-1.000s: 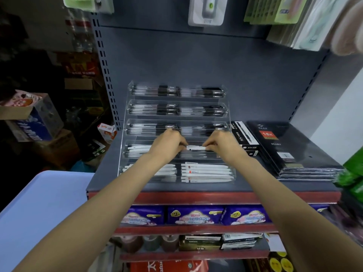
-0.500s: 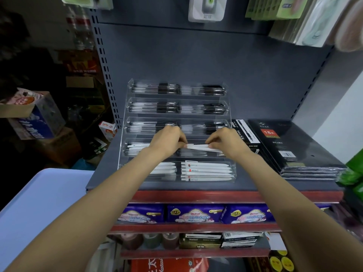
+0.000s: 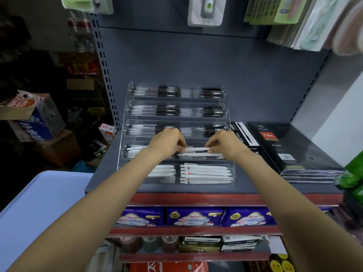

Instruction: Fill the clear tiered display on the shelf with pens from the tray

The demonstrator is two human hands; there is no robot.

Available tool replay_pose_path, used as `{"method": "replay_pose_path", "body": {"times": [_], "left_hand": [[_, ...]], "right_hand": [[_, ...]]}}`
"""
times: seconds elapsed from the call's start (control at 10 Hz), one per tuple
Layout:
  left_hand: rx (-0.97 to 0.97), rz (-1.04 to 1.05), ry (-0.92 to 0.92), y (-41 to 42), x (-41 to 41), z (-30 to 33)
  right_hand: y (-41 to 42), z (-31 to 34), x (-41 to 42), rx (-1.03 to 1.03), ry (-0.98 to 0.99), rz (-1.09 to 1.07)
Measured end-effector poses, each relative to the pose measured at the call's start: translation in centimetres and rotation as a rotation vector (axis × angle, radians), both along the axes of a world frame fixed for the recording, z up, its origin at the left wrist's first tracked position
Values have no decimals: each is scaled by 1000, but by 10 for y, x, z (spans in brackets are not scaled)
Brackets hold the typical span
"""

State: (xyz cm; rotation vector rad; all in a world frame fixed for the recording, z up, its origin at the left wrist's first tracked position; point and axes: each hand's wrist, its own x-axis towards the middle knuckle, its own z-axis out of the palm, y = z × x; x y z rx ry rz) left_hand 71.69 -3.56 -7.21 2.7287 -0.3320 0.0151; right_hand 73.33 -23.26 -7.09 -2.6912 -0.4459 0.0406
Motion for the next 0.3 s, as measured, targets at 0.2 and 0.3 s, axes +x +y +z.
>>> {"method": "replay_pose_path", "body": {"times": [0.2, 0.3], "left_hand": [[14, 5, -33, -3, -1, -1], [-86, 36, -48, 2, -3, -3]], "right_hand": [[-3, -5, -1, 19, -28, -12], [0, -5, -7, 142, -74, -49]]}}
